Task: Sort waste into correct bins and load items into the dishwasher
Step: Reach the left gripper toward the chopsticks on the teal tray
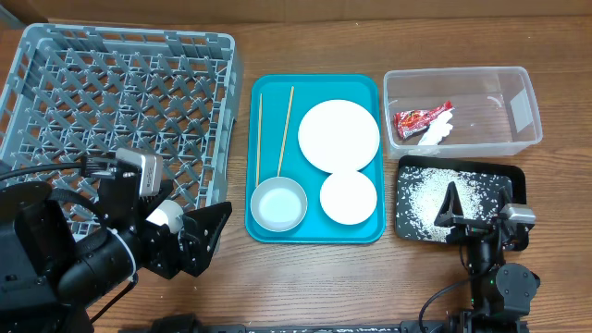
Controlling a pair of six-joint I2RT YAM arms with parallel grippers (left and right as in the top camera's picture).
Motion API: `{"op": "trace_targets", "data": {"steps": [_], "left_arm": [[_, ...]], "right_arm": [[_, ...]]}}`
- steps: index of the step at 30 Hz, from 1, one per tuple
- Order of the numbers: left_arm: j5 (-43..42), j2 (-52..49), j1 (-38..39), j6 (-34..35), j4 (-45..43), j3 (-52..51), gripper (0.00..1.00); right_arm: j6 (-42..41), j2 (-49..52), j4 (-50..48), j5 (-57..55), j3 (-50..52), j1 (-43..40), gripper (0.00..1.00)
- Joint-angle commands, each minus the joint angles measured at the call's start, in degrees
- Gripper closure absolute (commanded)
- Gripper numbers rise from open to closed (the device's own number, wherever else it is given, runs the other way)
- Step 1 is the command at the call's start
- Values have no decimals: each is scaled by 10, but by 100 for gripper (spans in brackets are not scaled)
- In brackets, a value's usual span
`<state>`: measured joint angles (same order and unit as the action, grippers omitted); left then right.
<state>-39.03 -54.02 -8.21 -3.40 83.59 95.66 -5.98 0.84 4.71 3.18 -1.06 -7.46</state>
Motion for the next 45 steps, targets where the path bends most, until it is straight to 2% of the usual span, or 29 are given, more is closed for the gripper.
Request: {"op": "trace_targets", "data": {"steps": [1, 4, 7, 12, 15, 20, 23, 26, 29, 31, 34, 38, 41, 45], "left_arm": [[-10, 0, 4, -7, -2, 8, 0], [-43, 0, 4, 47, -11, 8, 0], [-39, 0, 4, 83, -48, 8, 0], [58, -32, 5, 139, -58, -8, 0], [107, -70, 22, 137, -35, -31, 5], [167, -153, 104, 151, -49, -68, 15], [249, -224, 184, 188, -75, -69, 22], [366, -292, 247, 252, -107, -69, 22], [428, -362, 282, 295, -147, -69, 21], [430, -415, 291, 293, -193, -69, 21], [419, -490, 293, 287, -250, -69, 29], [331, -574, 293, 207, -342, -68, 28], [322, -613, 297, 198, -366, -68, 27], [361, -659, 298, 199, -369, -68, 34]], "right_arm": [[0, -7, -3, -1, 6, -2, 0], [0, -7, -3, -1, 6, -2, 0], [0, -7, -3, -1, 6, -2, 0], [0, -7, -3, -1, 6, -2, 0], [0, -7, -3, -1, 6, -2, 0], [0, -7, -3, -1, 6, -2, 0], [0, -7, -3, -1, 6, -2, 0], [0, -7, -3, -1, 6, -2, 0], [0, -7, -3, -1, 6, -2, 0], [0, -7, -3, -1, 6, -2, 0], [0, -7, -3, -1, 6, -2, 0], [0, -7, -3, -1, 6, -2, 0], [0, -7, -3, -1, 6, -2, 0], [0, -7, -3, -1, 6, -2, 0]]}}
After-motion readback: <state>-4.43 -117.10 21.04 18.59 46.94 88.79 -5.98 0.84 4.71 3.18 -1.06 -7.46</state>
